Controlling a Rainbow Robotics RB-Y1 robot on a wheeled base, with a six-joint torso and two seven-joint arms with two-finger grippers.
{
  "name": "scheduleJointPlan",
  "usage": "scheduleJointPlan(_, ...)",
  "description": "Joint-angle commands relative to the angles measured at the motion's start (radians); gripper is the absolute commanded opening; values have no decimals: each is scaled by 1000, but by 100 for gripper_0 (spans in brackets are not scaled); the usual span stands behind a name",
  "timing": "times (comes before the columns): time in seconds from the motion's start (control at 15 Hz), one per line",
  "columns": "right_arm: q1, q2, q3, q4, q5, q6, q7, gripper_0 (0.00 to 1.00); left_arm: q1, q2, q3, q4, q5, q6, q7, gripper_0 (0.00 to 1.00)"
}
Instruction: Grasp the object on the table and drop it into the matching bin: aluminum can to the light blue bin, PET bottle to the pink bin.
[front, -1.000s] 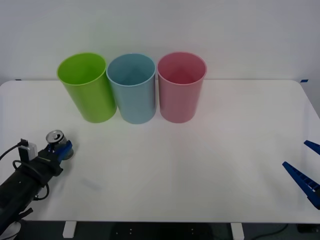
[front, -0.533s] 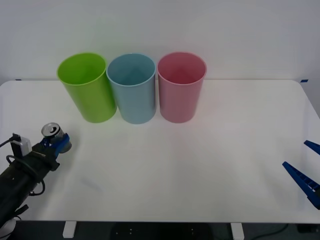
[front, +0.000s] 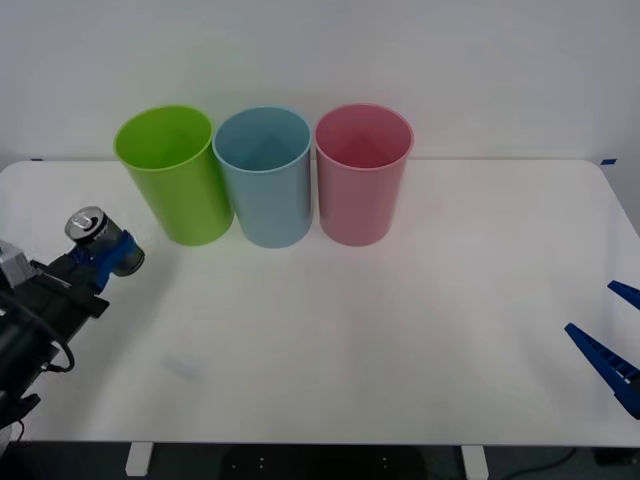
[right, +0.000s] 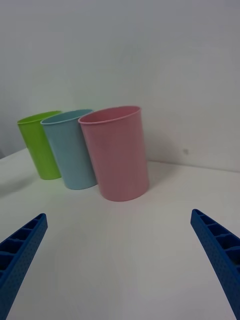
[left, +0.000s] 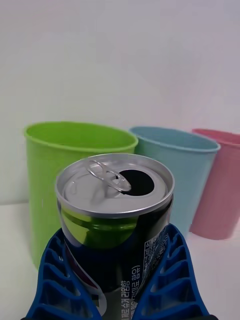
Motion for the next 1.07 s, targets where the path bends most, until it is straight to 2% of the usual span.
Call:
scheduleJointPlan(0.07,0,0,0,0,0,0,0,100,3,0,2,-80,-19,4,84,0)
scheduleJointPlan(0.27,0,0,0,0,0,0,0,100,-3,0,5,-149,-36,14,144,0)
scheduleJointPlan(0.53,0,0,0,0,0,0,0,100,-76,0,5,-164,-48,18,175,0)
scheduleJointPlan(0.67,0,0,0,0,0,0,0,100,-115,0,5,-184,-73,32,232,0)
scheduleJointPlan(0.87,0,0,0,0,0,0,0,100,-179,0,-11,-207,-152,61,331,0)
scheduleJointPlan(1.07,0,0,0,0,0,0,0,100,-245,0,-55,-205,-228,116,376,0)
